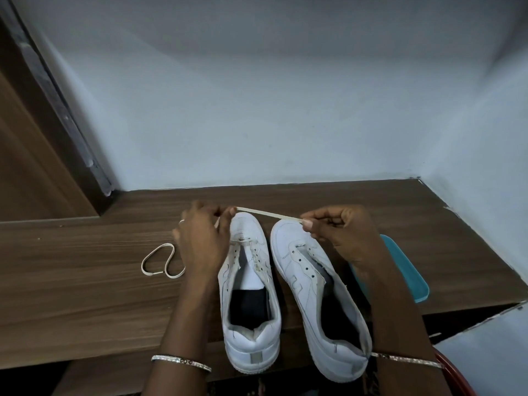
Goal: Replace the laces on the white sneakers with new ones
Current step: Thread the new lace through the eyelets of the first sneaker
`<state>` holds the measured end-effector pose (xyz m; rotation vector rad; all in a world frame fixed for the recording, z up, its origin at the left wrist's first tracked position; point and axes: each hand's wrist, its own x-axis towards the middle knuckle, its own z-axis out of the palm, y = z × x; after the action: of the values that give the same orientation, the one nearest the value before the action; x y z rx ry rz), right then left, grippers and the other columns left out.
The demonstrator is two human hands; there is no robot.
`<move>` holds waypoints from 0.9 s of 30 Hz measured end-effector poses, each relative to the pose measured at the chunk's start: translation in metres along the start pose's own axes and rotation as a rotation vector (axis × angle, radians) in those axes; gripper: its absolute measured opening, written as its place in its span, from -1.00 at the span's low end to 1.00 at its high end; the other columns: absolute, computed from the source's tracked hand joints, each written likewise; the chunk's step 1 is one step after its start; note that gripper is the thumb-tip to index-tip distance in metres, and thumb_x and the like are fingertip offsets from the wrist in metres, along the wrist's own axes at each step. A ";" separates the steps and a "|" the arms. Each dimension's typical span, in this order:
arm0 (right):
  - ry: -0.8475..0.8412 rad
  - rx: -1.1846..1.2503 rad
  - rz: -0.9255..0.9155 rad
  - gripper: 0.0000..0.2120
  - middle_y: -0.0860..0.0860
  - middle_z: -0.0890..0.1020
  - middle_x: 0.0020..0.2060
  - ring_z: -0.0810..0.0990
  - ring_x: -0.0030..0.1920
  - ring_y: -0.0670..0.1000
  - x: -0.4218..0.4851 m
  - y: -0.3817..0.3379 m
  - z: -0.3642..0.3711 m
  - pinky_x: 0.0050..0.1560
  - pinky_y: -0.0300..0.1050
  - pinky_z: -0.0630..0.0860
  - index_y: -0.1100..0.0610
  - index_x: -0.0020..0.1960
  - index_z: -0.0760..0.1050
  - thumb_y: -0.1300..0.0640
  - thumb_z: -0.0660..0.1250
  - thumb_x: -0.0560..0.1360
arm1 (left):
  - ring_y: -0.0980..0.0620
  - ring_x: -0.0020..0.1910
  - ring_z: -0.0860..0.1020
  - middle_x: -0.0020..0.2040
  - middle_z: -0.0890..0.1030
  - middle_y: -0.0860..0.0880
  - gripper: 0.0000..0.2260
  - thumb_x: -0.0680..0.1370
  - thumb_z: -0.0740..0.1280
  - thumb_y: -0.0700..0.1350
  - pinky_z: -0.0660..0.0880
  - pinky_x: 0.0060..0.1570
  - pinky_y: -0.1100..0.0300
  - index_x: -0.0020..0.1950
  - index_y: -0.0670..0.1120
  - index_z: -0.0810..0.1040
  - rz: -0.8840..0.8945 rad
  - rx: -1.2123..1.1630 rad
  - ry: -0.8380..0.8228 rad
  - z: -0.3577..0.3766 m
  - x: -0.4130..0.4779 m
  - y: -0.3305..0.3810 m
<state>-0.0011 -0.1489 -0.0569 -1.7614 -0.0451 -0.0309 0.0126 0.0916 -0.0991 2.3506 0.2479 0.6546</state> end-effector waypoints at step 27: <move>-0.005 0.788 0.051 -0.86 0.20 0.68 0.11 0.66 0.18 0.09 0.003 -0.006 0.024 0.26 -0.03 0.55 0.27 -0.05 0.55 0.21 0.37 0.44 | 0.09 -0.28 0.62 -0.27 0.66 0.03 -0.87 0.58 0.38 -0.13 0.54 -0.23 0.17 -0.14 0.04 0.62 -0.019 -0.428 -0.300 -0.017 0.005 -0.014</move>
<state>0.0015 -0.1242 -0.0552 -0.9741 -0.0126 0.0266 0.0083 0.1141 -0.0952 1.9933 -0.0072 0.3007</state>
